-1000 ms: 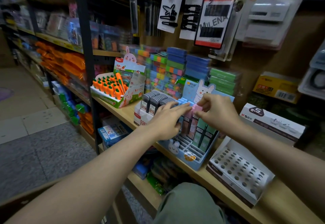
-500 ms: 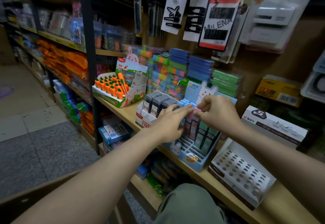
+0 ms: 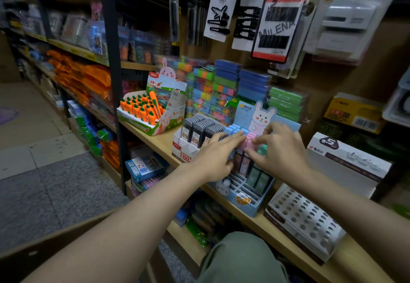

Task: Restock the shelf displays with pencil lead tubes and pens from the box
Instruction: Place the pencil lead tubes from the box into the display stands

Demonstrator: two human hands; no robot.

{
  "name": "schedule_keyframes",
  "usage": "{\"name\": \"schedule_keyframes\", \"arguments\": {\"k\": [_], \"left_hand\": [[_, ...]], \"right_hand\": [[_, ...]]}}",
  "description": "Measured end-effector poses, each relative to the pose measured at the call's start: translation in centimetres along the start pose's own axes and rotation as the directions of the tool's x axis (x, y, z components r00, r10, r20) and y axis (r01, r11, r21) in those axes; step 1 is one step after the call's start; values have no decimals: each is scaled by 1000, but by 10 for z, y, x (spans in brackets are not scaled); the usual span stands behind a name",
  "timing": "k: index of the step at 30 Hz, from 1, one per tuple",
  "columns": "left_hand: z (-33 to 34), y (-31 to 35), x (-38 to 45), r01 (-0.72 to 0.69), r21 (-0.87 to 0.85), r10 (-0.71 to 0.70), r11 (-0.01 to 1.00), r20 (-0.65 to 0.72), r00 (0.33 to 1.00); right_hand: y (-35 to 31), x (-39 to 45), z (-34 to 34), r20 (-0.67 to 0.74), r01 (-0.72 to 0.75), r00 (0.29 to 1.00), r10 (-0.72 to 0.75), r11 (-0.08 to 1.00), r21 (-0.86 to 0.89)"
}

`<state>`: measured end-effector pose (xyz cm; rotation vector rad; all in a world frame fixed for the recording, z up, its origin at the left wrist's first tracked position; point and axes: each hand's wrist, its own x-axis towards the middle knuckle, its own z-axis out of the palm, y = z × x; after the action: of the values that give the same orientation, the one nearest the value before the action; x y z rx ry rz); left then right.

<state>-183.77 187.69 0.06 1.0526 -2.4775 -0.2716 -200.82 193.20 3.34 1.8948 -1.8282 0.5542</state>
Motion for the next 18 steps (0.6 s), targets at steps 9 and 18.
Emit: {"name": "schedule_keyframes", "arguments": {"k": [9,18], "left_hand": [[0,5,2,67,-107,-70,992,-18,997],[-2,9,9,8,-158,-18,987,-65,998]], "right_hand": [[18,-10,-7,127,3,992,-4,1000,8],[22,-19,-6,178,73,982,-58,994,-82]]}}
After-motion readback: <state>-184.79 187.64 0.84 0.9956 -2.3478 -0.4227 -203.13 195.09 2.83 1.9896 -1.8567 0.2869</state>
